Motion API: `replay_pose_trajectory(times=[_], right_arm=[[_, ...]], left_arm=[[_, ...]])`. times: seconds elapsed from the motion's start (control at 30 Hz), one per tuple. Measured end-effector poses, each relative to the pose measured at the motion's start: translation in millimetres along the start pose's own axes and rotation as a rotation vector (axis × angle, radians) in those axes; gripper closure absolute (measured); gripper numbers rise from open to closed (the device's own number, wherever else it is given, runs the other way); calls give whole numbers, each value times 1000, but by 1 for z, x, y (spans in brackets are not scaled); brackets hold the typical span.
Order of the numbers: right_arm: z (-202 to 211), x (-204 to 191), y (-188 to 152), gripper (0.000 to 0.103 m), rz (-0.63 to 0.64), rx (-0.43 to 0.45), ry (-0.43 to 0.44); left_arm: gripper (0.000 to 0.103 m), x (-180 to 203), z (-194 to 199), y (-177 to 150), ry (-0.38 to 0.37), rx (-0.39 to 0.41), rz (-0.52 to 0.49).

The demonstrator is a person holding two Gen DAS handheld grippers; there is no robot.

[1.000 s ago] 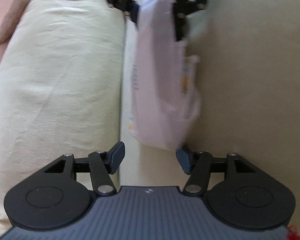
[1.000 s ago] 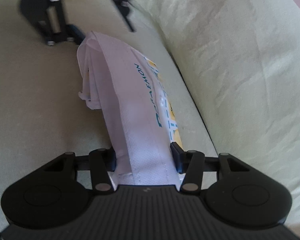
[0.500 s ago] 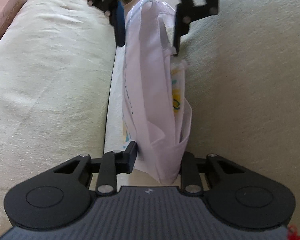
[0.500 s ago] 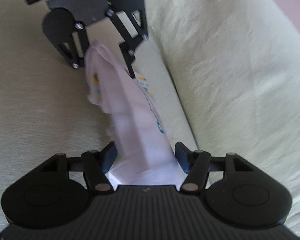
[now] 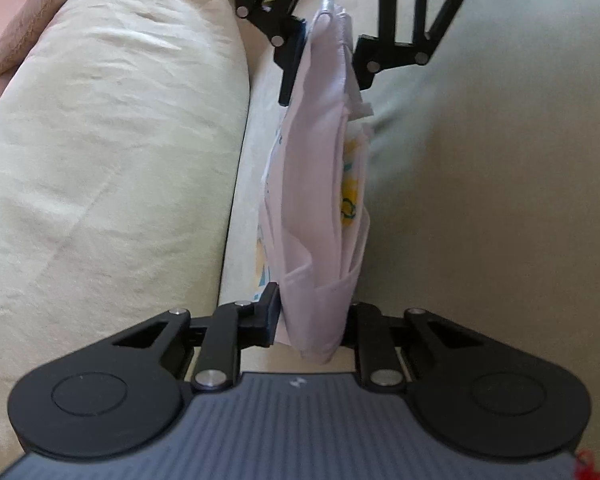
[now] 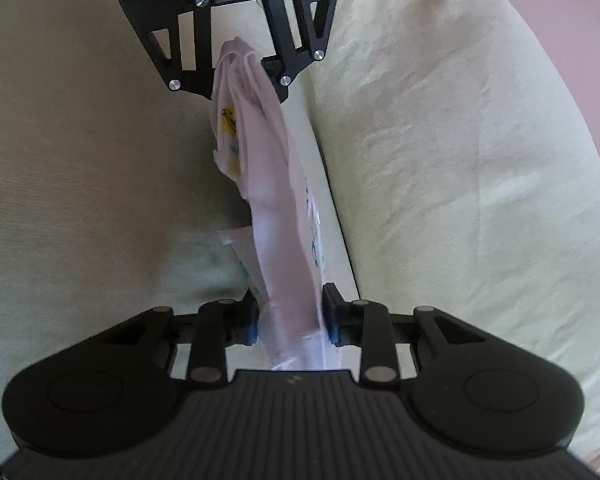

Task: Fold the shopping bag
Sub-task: 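Carry the held bag with the right gripper over the cardboard box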

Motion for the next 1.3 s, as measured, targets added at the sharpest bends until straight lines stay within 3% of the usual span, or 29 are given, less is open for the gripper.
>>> replay_pose_trajectory(times=[0.23, 0.37, 0.43, 0.5, 0.6, 0.77, 0.87, 1.07, 1.23, 1.3], right_arm=[[110, 59, -9, 76, -111, -132, 47], [189, 86, -17, 76, -195, -242, 68], [256, 104, -27, 76, -255, -345, 51], [282, 110, -35, 76, -285, -388, 42], [360, 121, -66, 76, -355, -504, 3], [453, 118, -122, 76, -359, -591, -14], [531, 117, -169, 76, -341, -589, 3], [638, 104, -245, 76, -291, -508, 75], [717, 57, -310, 76, -255, -488, 217], [728, 45, -324, 76, -260, -488, 259]], left_arm=[[82, -34, 77, 88, -130, 82, -2], [82, -50, 135, 166, -234, 183, -40], [82, -53, 159, 203, -272, 242, -51], [82, -50, 184, 237, -300, 297, -68], [82, -40, 215, 310, -346, 395, -94], [82, -8, 261, 403, -386, 467, -108], [82, 12, 285, 460, -391, 456, -105], [82, 80, 313, 568, -394, 383, -59], [82, 150, 318, 635, -490, 329, -3], [82, 170, 317, 647, -529, 319, 5]])
Point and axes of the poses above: each gripper's, at about its wrist camera, not at the fingertips, and z roughly against the way its jaws point, x to its right, y to its top, the point moved 8 cm from there along -z, roughly the way its jaws point, and after that the axes turned 2 degrees about x, right-handed, at the moved point
